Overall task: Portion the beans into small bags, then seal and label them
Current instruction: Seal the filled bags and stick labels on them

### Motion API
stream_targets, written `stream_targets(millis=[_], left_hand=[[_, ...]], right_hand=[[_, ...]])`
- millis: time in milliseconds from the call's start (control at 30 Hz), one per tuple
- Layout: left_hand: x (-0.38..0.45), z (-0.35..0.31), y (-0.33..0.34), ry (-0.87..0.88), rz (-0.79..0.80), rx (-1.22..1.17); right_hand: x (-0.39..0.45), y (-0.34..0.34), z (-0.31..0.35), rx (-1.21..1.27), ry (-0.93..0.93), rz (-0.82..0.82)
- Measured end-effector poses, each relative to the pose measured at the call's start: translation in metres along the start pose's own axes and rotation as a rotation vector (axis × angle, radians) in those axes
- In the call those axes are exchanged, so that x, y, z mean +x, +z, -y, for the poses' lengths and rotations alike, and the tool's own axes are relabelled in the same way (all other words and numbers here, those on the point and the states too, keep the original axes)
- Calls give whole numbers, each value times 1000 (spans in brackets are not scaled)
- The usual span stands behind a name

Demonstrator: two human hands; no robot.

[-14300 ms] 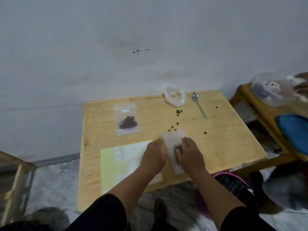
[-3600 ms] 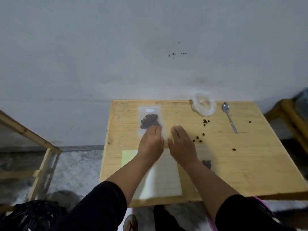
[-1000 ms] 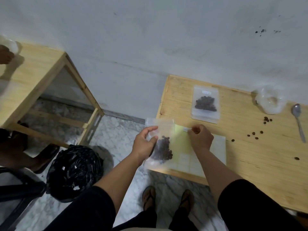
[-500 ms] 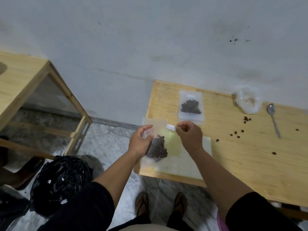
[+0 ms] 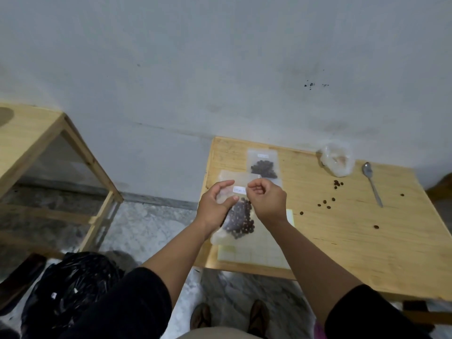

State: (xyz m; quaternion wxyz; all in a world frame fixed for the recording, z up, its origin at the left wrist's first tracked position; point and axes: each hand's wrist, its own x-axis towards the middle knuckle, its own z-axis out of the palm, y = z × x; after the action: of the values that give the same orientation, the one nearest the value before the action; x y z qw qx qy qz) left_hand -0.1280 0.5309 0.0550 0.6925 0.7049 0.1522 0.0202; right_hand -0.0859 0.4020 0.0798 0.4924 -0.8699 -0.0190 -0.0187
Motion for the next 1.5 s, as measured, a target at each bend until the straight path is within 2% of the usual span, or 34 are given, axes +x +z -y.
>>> stream_targets(millis=[300, 400, 500, 600, 800, 1000, 1133, 1300, 1400, 1500], left_hand=[[-1, -10, 3, 11, -158, -12], [1, -14, 8, 6, -190, -21], [3, -17, 14, 3, -216, -18], [6, -20, 21, 10, -156, -18], [16, -16, 38, 5, -40, 11], [37, -23, 69, -27, -175, 52], [59, -26, 89, -48, -257, 96], [99, -28, 106, -57, -362, 126], [122, -26, 111, -48, -321, 181], [139, -19, 119, -54, -250, 337]], right_hand=[[-7, -2, 9, -53, -66, 1], [-10, -3, 7, -78, -101, -66], [-13, -3, 3, 35, -14, -54], [-11, -6, 2, 129, 52, 15], [8, -22, -5, 347, 267, -84], [39, -28, -15, 309, 320, -158], [66, -35, -27, 249, 255, -123], [91, -47, -57, 230, 183, 72], [109, -51, -72, 177, 223, 99], [133, -48, -81, 174, 274, 73]])
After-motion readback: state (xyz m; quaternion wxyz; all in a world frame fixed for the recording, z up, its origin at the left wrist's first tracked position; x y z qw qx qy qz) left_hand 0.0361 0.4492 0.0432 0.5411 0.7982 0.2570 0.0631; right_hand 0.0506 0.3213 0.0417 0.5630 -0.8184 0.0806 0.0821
